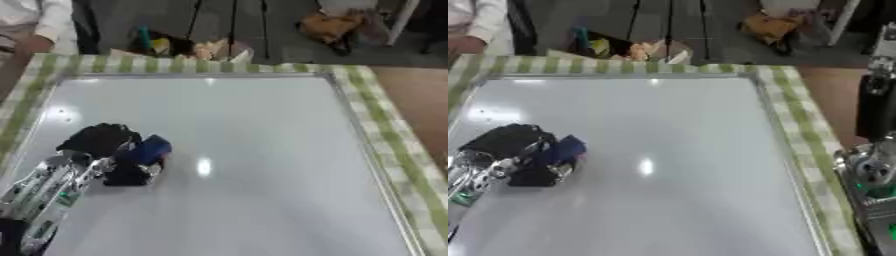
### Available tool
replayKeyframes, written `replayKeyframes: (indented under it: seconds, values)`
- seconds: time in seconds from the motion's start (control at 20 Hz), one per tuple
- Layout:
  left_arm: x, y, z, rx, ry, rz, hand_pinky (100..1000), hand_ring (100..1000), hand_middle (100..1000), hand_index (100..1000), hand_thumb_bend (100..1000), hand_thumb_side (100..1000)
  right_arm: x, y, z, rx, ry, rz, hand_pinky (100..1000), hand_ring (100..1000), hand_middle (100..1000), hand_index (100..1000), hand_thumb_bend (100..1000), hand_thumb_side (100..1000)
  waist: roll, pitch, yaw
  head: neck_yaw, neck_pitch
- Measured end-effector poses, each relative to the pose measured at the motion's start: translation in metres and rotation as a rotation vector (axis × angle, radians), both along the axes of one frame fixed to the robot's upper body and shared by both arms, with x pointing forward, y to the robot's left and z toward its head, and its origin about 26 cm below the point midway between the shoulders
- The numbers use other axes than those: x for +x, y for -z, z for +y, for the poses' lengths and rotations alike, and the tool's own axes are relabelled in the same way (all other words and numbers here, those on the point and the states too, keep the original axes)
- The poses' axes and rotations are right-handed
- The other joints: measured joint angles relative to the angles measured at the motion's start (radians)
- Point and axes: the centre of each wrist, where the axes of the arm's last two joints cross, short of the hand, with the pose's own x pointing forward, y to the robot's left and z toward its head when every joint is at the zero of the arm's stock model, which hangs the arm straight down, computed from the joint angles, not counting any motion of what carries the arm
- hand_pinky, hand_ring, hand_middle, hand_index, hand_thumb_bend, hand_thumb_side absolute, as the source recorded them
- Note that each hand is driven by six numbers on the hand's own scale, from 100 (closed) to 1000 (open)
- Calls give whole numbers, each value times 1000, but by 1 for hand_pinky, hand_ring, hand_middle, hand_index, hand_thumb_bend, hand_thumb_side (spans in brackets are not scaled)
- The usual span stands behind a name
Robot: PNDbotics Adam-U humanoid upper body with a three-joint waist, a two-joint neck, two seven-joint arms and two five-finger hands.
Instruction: Wipe the whiteboard clean with a brush.
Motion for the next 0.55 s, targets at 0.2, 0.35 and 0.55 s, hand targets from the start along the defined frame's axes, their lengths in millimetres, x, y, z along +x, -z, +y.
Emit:
replayKeyframes:
  seconds: [0.2,0.35,0.55]
  values:
    - [-2,4,-2,45,-42,-17,142,455,520,824,100,1000,0,0,0,0,0,0,812,853,720,810,100,1000,-1,0,1,0,0]
    - [-2,6,-6,63,-48,-16,377,640,688,898,125,1000,0,0,0,1,0,0,812,853,720,811,100,1000,-3,0,1,0,0]
    - [-4,5,-8,79,-37,-22,442,698,735,921,214,1000,0,0,0,1,1,0,812,852,720,810,100,1000,-3,-1,1,0,0]
